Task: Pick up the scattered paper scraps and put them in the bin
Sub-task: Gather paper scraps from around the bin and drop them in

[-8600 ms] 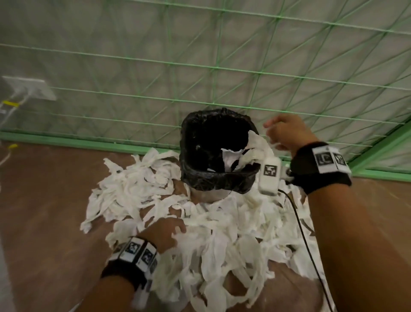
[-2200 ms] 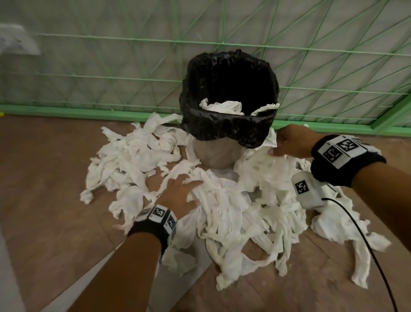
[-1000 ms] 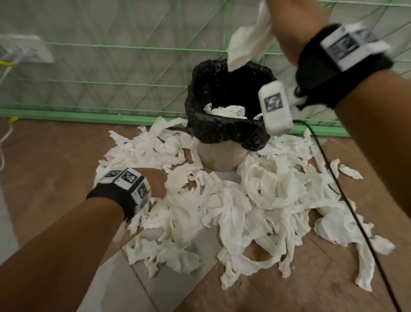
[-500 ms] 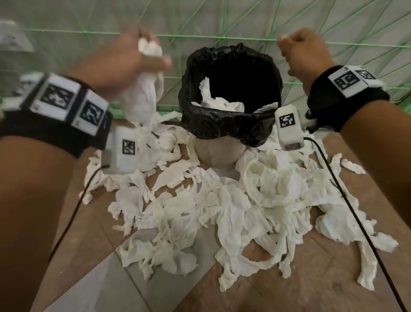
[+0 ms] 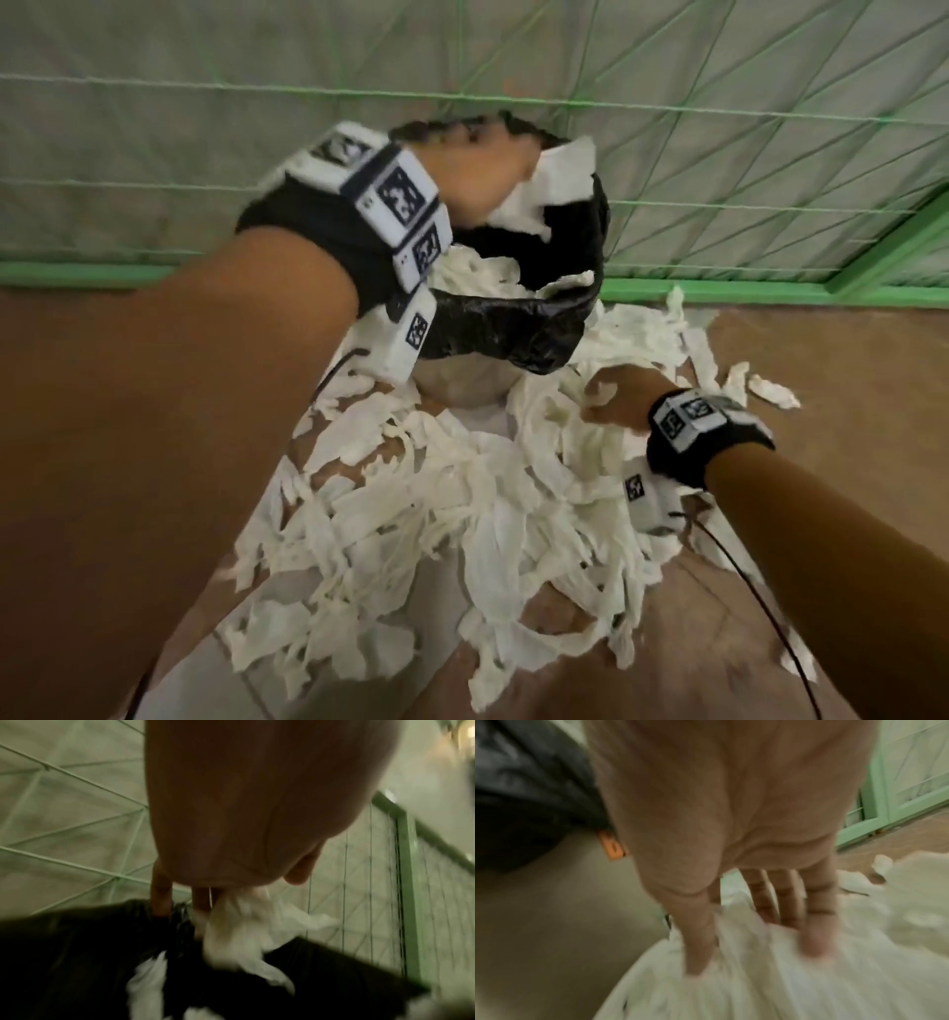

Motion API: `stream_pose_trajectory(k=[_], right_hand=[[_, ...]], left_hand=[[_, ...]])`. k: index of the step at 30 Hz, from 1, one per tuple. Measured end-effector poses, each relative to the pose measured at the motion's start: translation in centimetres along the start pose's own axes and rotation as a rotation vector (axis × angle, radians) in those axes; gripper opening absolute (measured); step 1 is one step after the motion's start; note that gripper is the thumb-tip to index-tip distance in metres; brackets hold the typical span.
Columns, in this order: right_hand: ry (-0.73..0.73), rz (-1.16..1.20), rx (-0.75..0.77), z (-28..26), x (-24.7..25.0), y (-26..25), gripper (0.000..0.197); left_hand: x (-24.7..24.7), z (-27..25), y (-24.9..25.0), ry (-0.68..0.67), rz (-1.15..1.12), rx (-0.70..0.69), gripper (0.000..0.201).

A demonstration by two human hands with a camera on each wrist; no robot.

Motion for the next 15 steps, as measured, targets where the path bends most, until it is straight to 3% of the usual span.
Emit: stream_pose_trajectory(k=[1,2,3,4,7,8,9,11,13,15], right_hand=[[0.028,-0.031,0.013,0.2,-0.2,-0.1,0.036],[0.066,-0.047,0.019,0.4,0.0,-0.3,0.028],[0.105,-0.065,0.034,0.5,0.4,-0.5,0.026],[0.120,-0.075,0.032,0.6,0.9,-0.4,0.025],[0.171,0.006,0.017,1.4,3.4,0.3,0.025],[0.194,0.042,0.006,1.9,4.3,0.6,0.027],[0.211,0.082,-0.011,2.2,5.2,0.8,0.028],[0.223,0.161,-0.055,2.5,6.5,1.1,0.030],[0.197,0.208,-0.085,1.8,7.5,0.5,0.043],[0.198,0.222,-0.074,1.3,8.6,0.2,0.047]], left_hand=[[-1.4,0.0,-0.5,-0.079,0.144,-0.037,0.022],[-1.9,0.2,-2.2,-0.132,0.296,0.004,0.039],[-1.1,0.0,-3.6,-0.080,0.364,0.023,0.057],[0.7,0.2,-4.2,0.046,0.393,0.054,0.057],[8.1,0.0,-3.7,0.587,0.235,-0.163,0.040],[10.3,-0.8,-5.3,0.730,0.186,-0.126,0.040],[11.6,-1.2,-8.4,0.787,0.173,-0.018,0.040],[10.5,-1.6,-15.7,0.673,0.254,0.212,0.038],[6.6,-2.7,-22.0,0.399,0.367,0.317,0.036],[2.9,-5.2,-27.1,0.145,0.541,0.402,0.050]])
Point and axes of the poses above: each hand's wrist, its own z-axis towards the middle knuckle, its own x-axis out of the back of the hand, y = z × x, the point moved 7 cm from there along z, towards the middle knuckle, and after that the axes turned 10 degrees about y, right-handed, at the moved point
